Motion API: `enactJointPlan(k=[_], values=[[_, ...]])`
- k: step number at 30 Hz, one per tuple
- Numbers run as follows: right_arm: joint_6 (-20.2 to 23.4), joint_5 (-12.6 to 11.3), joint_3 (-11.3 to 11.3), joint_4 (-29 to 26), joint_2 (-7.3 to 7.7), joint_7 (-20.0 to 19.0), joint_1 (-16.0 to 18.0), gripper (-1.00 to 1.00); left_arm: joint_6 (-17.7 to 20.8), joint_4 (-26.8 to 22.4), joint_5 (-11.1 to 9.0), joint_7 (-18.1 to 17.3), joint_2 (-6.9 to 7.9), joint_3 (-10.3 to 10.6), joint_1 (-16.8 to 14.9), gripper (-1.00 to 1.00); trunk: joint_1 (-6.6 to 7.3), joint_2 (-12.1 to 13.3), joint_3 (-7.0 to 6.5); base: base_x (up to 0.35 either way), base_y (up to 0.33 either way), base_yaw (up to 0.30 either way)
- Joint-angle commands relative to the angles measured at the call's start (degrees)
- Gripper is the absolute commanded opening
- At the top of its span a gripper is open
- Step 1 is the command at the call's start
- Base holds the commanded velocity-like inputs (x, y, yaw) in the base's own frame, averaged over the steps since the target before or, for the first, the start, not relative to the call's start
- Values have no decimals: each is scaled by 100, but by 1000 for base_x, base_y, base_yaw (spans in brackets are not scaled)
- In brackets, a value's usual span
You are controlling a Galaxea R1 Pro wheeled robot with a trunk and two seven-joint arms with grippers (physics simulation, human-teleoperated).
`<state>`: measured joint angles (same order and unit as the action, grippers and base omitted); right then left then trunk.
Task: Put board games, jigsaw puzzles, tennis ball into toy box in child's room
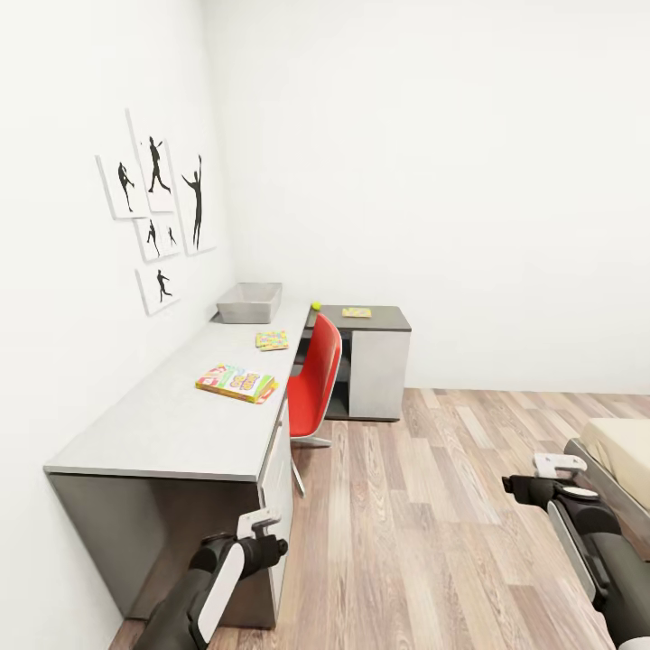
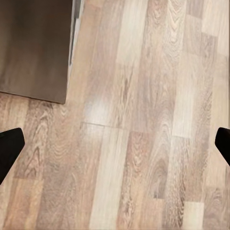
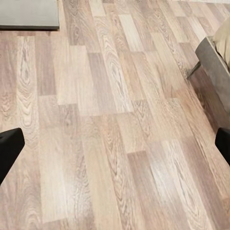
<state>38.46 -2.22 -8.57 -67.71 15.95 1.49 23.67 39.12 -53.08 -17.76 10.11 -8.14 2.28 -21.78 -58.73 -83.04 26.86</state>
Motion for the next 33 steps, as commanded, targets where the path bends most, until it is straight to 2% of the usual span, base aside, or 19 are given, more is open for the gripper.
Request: enactJointPlan(k=[1,8,14,15,16,17,18,21,24,25,26,27,28,29,33], values=[[35,-20,2,-23,-7,18,2,100,13,-1,-74,46,-9,11,12,100,0,-4,7,0,0,0],[67,3,20,-163,-91,31,-7,100,-37,42,-121,24,-45,23,138,100,0,-4,10,0,0,-50],[73,9,32,-193,-124,35,-10,100,-274,55,-248,11,-51,51,176,100,0,-4,26,0,0,-239],[73,10,37,-197,-143,36,-11,100,-466,96,-317,7,-49,58,187,100,0,-4,28,0,0,-270],[74,9,37,-197,-145,36,-9,100,-485,102,-326,7,-49,66,188,100,0,-4,31,0,0,-272],[74,4,36,-197,-147,36,-8,100,-503,106,-332,7,-48,90,189,100,0,-4,33,0,0,-273],[74,-7,32,-198,-152,36,-4,100,-554,118,-352,26,-49,229,191,100,0,-4,36,0,0,-277],[74,-7,31,-199,-153,36,-3,100,-553,107,-385,39,-59,263,192,100,0,-4,42,0,0,-278],[75,-9,31,-199,-153,36,-3,100,-541,93,-574,43,-75,281,192,100,0,-4,48,0,0,-280],[75,-12,31,-199,-153,36,-3,100,-537,86,-706,47,-76,286,192,100,0,-4,50,0,0,-281],[78,-18,31,-199,-153,36,-2,100,-527,77,-927,52,-79,303,192,100,0,-4,52,0,0,-281],[78,-18,31,-199,-153,36,-2,100,-527,77,-927,52,-79,303,192,100,0,-4,55,0,0,-281],[79,-19,31,-199,-153,36,-2,100,-522,74,-1014,54,-81,321,192,100,0,-4,57,0,0,-281],[80,-21,31,-199,-153,34,-2,100,-515,69,-1149,57,-82,392,192,100,0,-4,59,0,0,-281],[82,-23,31,-199,-153,33,-2,100,-494,58,-1321,105,-82,637,187,100,0,-4,67,0,0,-281]])
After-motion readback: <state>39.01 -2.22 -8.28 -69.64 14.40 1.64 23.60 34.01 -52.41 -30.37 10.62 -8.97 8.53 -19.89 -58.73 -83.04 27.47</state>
